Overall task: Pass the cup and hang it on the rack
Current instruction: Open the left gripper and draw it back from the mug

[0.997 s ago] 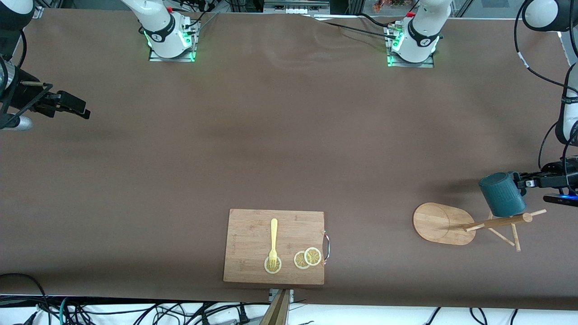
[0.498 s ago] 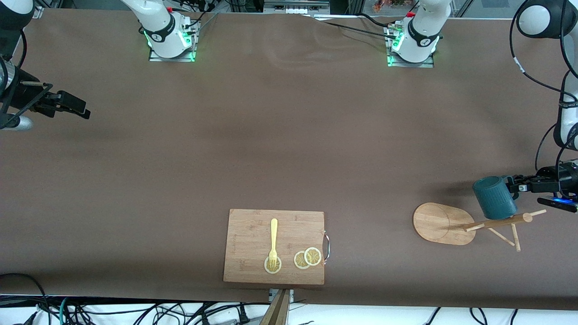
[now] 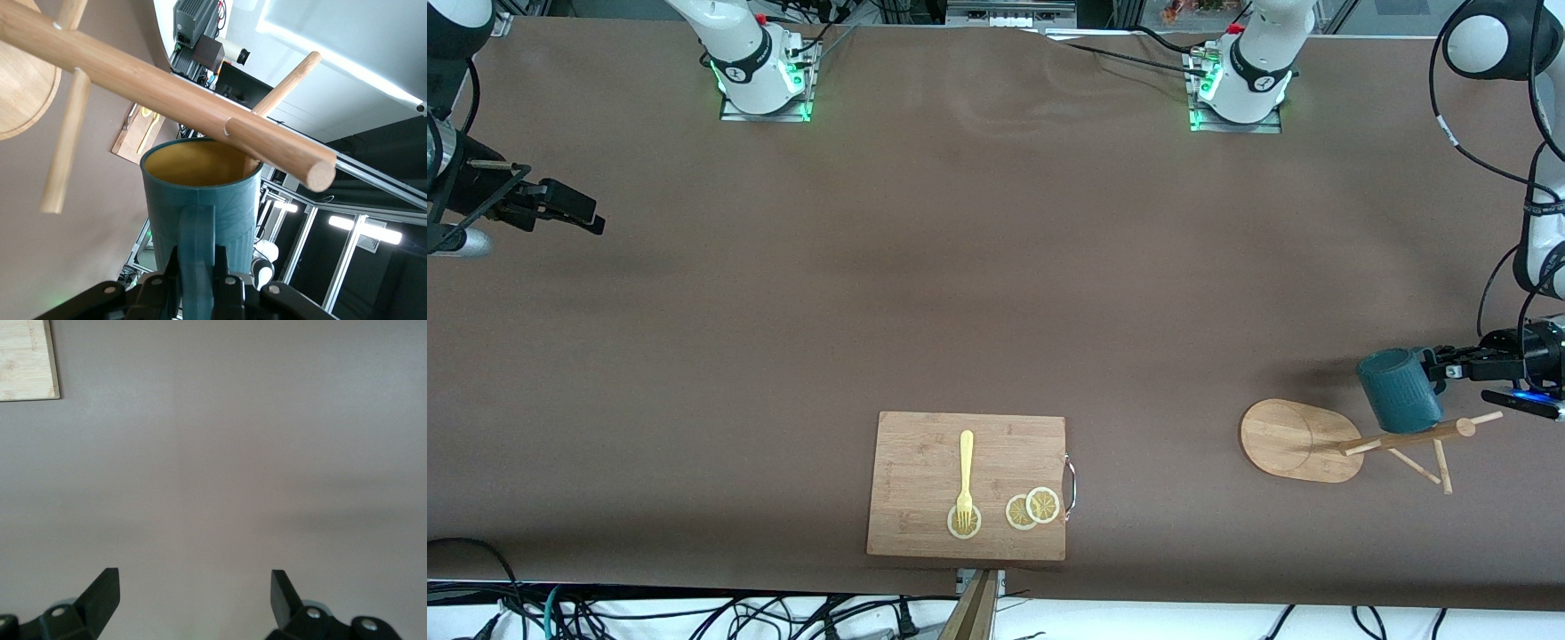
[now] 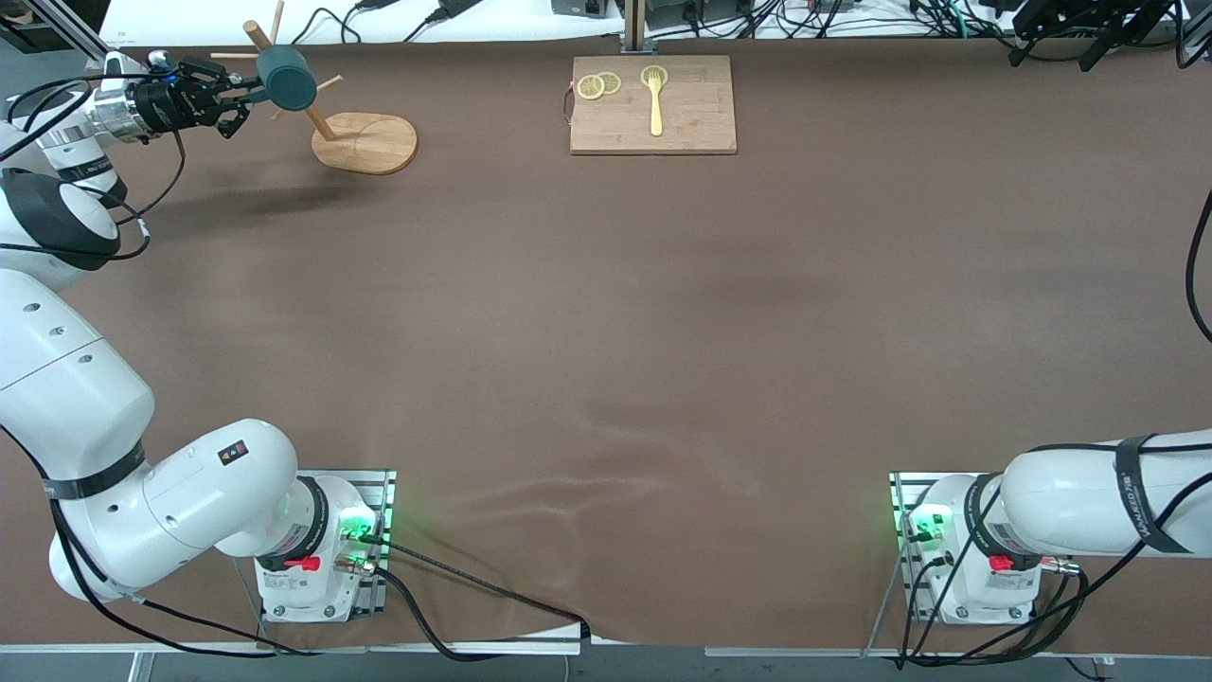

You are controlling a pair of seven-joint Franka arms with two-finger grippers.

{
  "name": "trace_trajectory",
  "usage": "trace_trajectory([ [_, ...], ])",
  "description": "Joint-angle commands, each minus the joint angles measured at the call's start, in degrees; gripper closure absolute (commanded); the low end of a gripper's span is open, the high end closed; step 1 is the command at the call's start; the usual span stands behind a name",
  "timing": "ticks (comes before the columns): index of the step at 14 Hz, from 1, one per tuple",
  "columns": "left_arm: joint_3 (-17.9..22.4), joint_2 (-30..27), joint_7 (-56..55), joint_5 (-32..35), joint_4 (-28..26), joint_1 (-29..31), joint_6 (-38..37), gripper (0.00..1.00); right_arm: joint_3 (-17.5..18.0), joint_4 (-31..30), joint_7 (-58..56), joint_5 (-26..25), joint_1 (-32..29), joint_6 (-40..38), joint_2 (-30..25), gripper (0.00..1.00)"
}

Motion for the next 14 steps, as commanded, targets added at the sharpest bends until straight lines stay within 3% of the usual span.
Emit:
trace_trajectory([
  [1, 0.3, 1.3, 2.2, 1.0, 2.1, 0.1, -0.8, 1.0, 0.1, 0.0, 0.5, 1.0, -0.2, -0.4, -0.4, 0.0],
  [2, 0.3, 1.3, 2.3, 1.1, 2.1, 0.3, -1.1, 1.0, 0.1, 0.0, 0.5, 1.0, -0.2, -0.4, -0.4, 0.0],
  [4, 0.3, 1.4, 3.6, 1.1, 1.9, 0.6, -1.1, 0.57, 0.1, 0.0, 0.5, 1.0, -0.2, -0.5, -0.4, 0.0],
  [5, 0.3, 1.4, 5.3, 1.3, 1.8, 0.6, -1.1, 0.51, 0.1, 0.0, 0.5, 1.0, -0.2, -0.4, -0.4, 0.0],
  [6, 0.3, 1.4, 6.1, 1.8, 1.8, 0.8, -1.1, 0.18, 0.1, 0.0, 0.5, 1.0, -0.2, -0.4, -0.4, 0.0],
  [7, 0.3, 1.1, 6.1, 2.0, 1.9, 1.2, -1.1, 0.0, 0.1, 0.0, 0.5, 1.0, -0.2, -0.4, -0.4, 0.0],
  [14, 0.3, 0.7, 10.3, 8.6, 2.3, 4.0, -3.6, 0.0, 0.1, 0.0, 0.5, 1.0, -0.2, -0.5, -0.4, 0.0],
])
